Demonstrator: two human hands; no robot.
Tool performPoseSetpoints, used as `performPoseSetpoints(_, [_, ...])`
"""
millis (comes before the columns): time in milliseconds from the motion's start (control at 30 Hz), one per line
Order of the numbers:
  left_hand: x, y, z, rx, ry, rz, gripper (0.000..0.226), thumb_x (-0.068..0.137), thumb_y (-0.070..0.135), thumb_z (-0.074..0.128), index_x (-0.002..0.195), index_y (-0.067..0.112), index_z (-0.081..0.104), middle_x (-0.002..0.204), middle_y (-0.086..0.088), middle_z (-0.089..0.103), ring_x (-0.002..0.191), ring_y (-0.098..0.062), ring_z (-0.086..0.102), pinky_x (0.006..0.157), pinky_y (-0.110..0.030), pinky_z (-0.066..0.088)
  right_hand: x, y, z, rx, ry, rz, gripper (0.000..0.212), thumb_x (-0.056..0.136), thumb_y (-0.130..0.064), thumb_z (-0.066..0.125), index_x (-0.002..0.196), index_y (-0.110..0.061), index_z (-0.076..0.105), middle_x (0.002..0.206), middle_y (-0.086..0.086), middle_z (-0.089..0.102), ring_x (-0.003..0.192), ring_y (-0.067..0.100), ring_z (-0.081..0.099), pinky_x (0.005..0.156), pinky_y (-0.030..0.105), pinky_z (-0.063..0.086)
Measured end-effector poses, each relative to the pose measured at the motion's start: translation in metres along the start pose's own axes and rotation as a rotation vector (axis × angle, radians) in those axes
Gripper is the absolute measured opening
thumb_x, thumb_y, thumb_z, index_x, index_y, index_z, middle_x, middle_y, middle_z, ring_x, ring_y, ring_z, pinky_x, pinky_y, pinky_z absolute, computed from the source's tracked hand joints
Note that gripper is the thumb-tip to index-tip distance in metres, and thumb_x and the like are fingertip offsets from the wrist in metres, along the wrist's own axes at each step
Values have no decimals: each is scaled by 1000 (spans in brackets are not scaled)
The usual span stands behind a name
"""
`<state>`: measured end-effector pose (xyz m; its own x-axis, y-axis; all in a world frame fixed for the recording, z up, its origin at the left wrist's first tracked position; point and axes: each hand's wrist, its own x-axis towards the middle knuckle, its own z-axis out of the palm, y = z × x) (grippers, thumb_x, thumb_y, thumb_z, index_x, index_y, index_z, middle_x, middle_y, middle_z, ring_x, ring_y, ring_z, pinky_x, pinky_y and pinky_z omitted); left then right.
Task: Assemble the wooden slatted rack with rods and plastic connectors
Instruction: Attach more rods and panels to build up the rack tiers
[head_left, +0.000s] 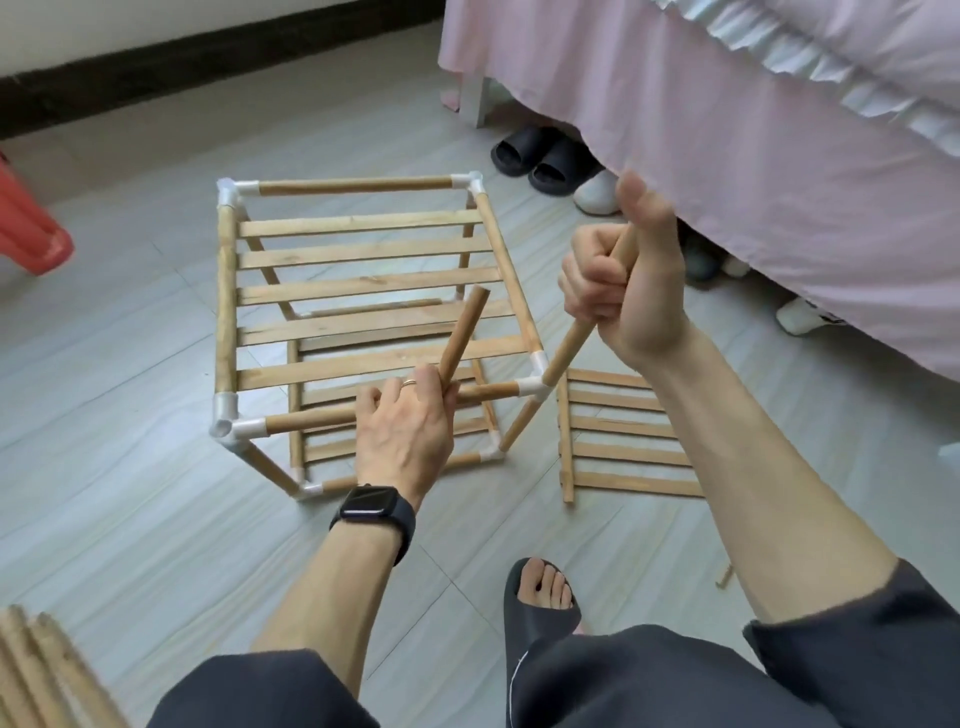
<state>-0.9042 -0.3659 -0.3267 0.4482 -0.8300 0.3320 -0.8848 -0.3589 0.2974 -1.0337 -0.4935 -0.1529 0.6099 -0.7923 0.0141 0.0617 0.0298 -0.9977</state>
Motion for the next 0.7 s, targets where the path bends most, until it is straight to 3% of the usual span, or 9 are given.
performPoseSetpoints(67, [-1,1,-1,-11,-39,-22,25,102,37,40,94,14,46,64,-1,48,63,-24,32,72,-44,37,-4,3,1,-34,12,-29,68,73,-71,65,46,-24,25,44,-7,20,43,17,15,45,27,18])
performPoseSetpoints(200, [-2,2,-2,-16,-53,-14,23,102,36,42,94,14,44,63,0,46,60,-27,40,72,-44,41,-10,14,16,-11,276,-193,59,96,-40,58,48,-24,26,44,-8,22,41,16,18,46,30,16])
performPoseSetpoints(400, [0,-1,2,-31,11,19,25,102,35,43,90,13,45,60,-1,49,59,-24,32,67,-42,38,3,21,22,-36,572,-288,61,97,-35,56,43,-28,31,43,-13,26,44,15,24,51,34,23])
performPoseSetpoints(600, [-1,4,4,17,0,-30,27,103,38,38,93,14,44,61,0,48,60,-24,31,67,-41,36,10,27,11,-29,489,-321,52,96,-23,57,52,-23,29,44,-11,26,40,13,24,48,26,23])
performPoseSetpoints(700, [-9,-5,6,12,73,54,26,104,38,36,91,15,40,57,1,48,57,-22,29,63,-37,34,1,34,9,-43,417,-314,48,92,-15,56,51,-20,30,43,-11,28,39,14,23,47,25,23])
